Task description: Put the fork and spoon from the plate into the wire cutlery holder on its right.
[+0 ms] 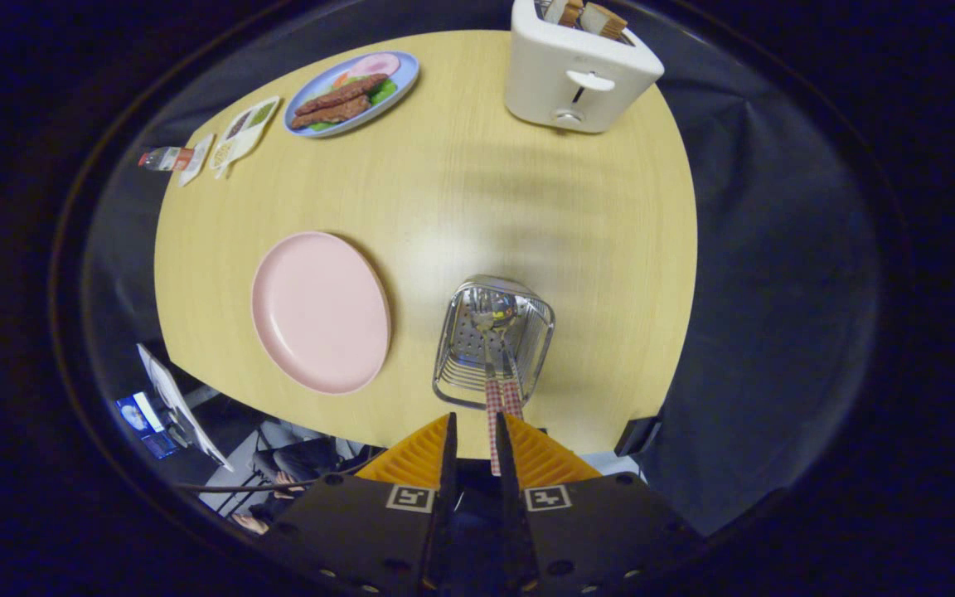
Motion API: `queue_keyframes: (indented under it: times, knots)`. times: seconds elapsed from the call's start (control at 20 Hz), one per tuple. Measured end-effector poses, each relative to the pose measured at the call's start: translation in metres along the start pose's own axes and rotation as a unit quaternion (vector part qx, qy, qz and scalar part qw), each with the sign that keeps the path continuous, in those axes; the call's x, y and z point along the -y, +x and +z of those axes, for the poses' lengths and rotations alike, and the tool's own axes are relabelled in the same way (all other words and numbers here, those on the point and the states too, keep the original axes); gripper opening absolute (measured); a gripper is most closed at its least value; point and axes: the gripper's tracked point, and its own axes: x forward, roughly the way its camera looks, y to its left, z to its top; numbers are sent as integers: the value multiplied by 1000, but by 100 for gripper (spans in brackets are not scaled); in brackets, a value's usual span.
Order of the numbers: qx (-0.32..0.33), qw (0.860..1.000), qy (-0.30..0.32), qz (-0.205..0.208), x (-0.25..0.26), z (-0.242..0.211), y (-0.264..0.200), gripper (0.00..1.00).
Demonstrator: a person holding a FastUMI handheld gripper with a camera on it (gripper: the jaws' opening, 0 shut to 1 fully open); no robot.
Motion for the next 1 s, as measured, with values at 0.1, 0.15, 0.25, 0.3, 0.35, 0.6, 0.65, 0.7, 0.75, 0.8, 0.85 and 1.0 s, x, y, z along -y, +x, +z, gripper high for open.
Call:
queue_keyframes:
  times: [0.1, 0.15, 0.25, 0.3, 0.35, 0.6, 0.65, 0.7, 0.75, 0.8, 0.85, 1.0]
  knots:
    - [45, 999, -6, -2, -5, 1, -7, 26]
    - [68, 998, -5, -4, -7, 2, -11, 26]
    - [113, 994, 0, -5, -12, 2, -19, 26]
    - [134, 991, 1, -4, -17, 1, -22, 28]
    - [156, 988, 1, -5, -22, -2, -25, 29]
    - [269, 963, 3, -37, -34, -7, -35, 30]
    - [297, 954, 10, -37, -39, -8, -40, 34]
    - [323, 945, 25, -38, -43, -8, -43, 34]
    - [351, 935, 36, -37, -47, -6, -49, 35]
    - [375, 925, 46, -35, -52, -8, -56, 36]
    - [404, 913, 56, -29, -59, -8, -66, 40]
    - [485, 870, 71, -45, -67, -13, -103, 51]
